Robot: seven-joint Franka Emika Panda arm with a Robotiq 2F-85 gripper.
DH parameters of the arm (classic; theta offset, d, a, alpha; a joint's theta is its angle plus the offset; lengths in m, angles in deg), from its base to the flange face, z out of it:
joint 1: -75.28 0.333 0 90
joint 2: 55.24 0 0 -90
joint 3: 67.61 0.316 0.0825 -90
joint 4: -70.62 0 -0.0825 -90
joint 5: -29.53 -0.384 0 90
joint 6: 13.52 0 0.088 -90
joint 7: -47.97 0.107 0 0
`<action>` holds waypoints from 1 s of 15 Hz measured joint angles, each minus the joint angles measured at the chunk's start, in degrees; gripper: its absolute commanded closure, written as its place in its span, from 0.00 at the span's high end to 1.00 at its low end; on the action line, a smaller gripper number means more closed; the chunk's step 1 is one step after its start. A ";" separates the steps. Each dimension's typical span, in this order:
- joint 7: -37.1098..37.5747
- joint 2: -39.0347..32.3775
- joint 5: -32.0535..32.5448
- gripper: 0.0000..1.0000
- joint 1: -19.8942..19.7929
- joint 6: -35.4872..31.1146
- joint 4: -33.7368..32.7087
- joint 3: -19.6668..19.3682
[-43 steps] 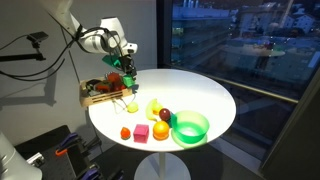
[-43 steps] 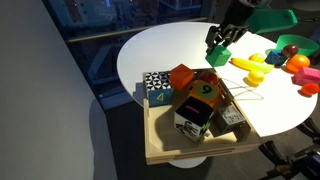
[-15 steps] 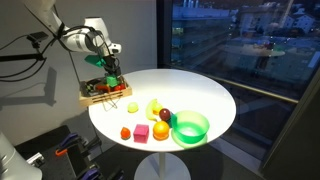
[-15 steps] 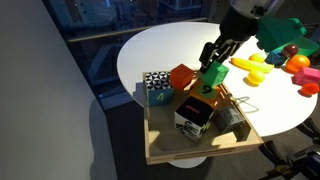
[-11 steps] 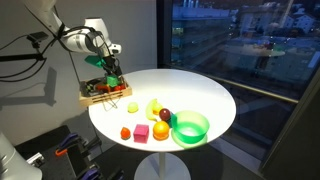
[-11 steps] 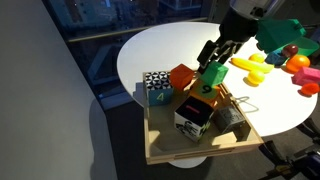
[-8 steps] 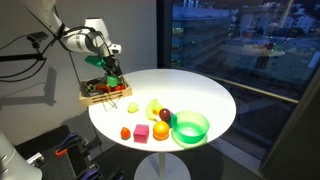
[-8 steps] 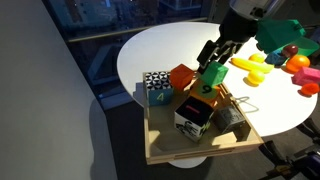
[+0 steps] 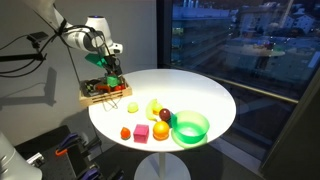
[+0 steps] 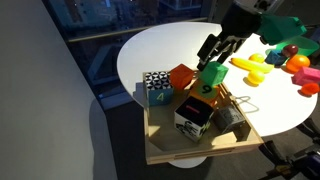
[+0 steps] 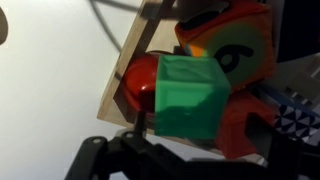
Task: Pick up the lime green block and put it on top of both the soft block with the number six on it and the red round toy
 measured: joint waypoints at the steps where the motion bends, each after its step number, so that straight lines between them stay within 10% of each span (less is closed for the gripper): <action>1: -1.17 0.29 -1.34 1.00 -0.24 0.04 0.00 0.14; 15: -2.56 7.14 -2.73 1.00 -4.84 6.87 0.07 -1.99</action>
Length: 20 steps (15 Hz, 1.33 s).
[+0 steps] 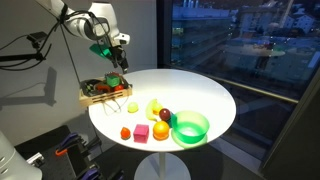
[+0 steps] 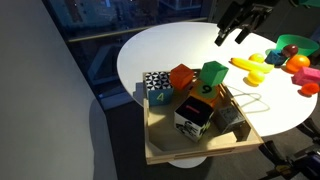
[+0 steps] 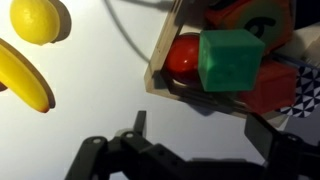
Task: Pick up the lime green block and put it on top of both the soft block with the number six on it and the red round toy
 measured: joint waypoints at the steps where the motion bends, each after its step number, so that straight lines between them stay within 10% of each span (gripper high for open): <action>1: 0.02 0.57 0.12 1.00 -0.44 0.61 0.03 -0.41; 10: 0.06 6.73 3.97 1.00 -5.73 9.32 1.23 -4.60; 20: -7.73 14.94 8.36 1.00 -8.16 33.09 1.75 -7.86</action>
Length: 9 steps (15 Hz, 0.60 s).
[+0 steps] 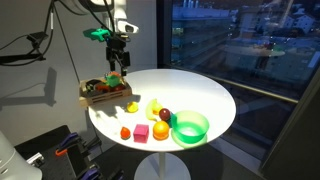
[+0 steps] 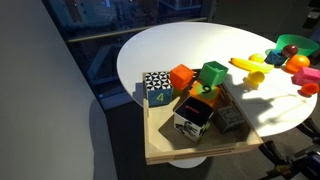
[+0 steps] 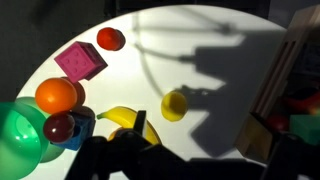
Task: Pick up the lime green block and put it on top of both the soft block with the number six on it and the red round toy
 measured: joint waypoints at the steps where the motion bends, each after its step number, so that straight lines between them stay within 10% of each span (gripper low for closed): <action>1: -0.73 0.85 0.41 1.00 -0.12 2.15 -0.03 -0.24; 9: -1.42 7.88 1.71 1.00 -0.82 10.16 -0.07 -1.07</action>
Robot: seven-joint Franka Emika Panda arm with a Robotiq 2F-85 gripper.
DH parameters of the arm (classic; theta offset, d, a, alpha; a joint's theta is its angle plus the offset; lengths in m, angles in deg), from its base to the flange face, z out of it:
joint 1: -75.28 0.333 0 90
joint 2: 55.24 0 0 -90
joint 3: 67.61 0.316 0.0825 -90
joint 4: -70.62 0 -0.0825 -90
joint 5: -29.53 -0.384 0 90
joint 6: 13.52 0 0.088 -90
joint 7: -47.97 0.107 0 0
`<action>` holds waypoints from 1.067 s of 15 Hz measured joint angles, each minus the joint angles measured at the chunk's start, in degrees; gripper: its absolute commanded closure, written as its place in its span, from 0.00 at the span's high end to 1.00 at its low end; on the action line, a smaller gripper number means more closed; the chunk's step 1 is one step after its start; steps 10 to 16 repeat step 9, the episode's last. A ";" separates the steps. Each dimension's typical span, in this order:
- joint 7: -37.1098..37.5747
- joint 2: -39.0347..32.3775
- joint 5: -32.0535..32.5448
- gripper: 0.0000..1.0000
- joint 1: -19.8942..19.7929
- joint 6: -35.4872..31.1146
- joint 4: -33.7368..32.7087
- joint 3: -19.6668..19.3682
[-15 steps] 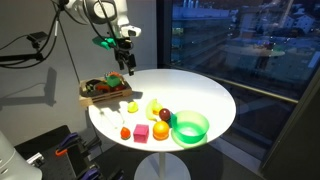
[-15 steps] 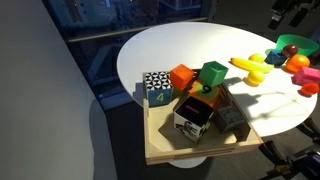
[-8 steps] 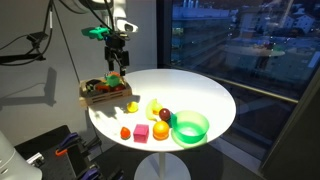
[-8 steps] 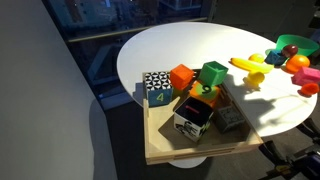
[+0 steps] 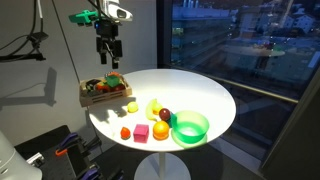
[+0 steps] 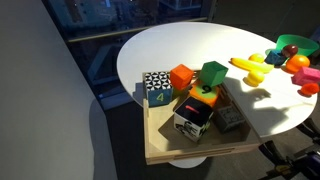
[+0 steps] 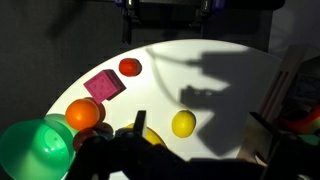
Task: Pick up the lime green block and put it on top of both the soft block with the number six on it and the red round toy
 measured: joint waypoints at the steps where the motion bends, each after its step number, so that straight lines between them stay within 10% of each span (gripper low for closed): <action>1: 0.00 0.89 0.00 1.00 0.00 0.03 0.02 -0.12; 16: 0.00 4.48 0.00 1.00 -0.03 0.05 0.11 -0.81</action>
